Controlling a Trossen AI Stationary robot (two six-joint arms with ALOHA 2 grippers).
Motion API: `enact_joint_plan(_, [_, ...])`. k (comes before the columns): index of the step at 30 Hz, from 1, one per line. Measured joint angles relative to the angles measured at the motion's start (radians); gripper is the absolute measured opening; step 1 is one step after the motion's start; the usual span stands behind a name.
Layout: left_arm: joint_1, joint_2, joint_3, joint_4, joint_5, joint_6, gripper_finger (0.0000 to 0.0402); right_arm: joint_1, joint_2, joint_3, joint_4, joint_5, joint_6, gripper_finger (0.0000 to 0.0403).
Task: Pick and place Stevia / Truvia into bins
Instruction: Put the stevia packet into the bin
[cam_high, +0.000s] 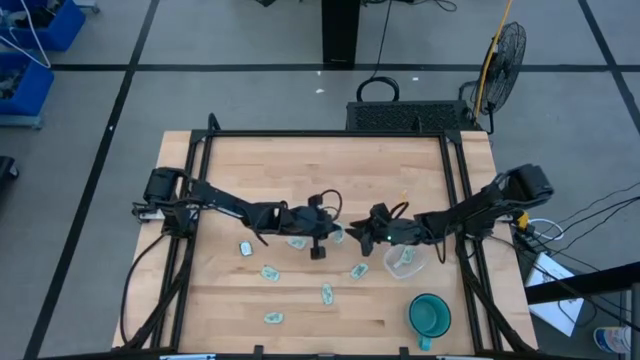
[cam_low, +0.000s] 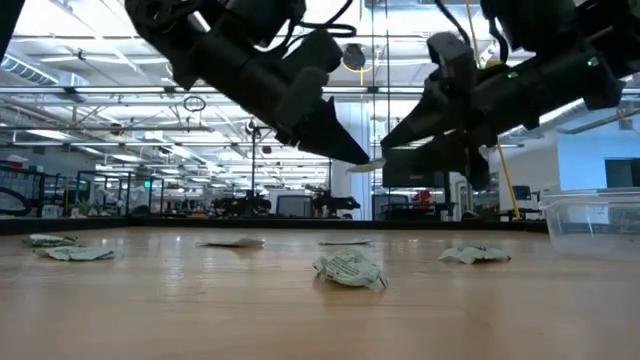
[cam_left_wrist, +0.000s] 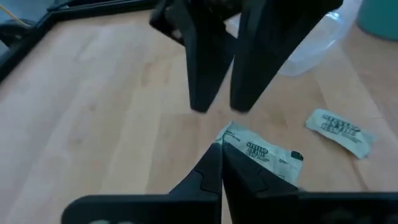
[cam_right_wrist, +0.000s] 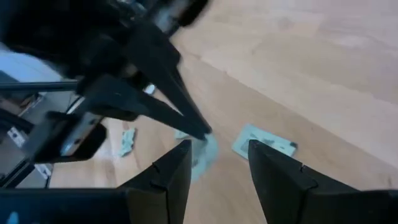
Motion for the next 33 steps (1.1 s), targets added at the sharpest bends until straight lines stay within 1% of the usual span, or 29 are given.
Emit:
enact_joint_plan(4, [-0.008,0.0,0.029,-0.027,-0.05,0.039,0.0007,-0.013,0.014,0.0,0.017,-0.078,0.009,0.0151])
enact_joint_plan(7, [-0.008,0.0,0.038,-0.024,-0.052,0.046,0.0004,-0.013,0.013,0.0,0.043,-0.077,0.009,0.0151])
enact_joint_plan(11, [-0.008,0.0,0.039,-0.011,-0.053,0.046,0.0012,-0.024,0.014,0.0,0.038,-0.076,0.009,0.0151])
enact_joint_plan(15, [-0.007,0.0,0.04,0.009,-0.053,0.046,0.0004,-0.037,0.014,0.0,0.037,-0.075,-0.006,0.0143])
enact_joint_plan(22, [-0.008,0.0,0.04,0.038,-0.054,0.048,0.0023,-0.045,0.014,0.0,0.042,-0.077,-0.029,0.0099])
enact_joint_plan(27, [-0.007,0.0,0.04,0.037,-0.061,0.05,0.0025,-0.045,0.014,0.0,0.054,-0.077,-0.116,0.0054])
enact_joint_plan(31, [-0.007,0.0,0.04,0.036,-0.073,0.065,0.0026,-0.045,0.014,0.0,0.054,-0.077,-0.157,0.0012])
enact_joint_plan(33, [-0.007,0.0,0.04,0.036,-0.079,0.078,0.0026,-0.045,0.014,0.0,0.054,-0.077,-0.169,0.0004])
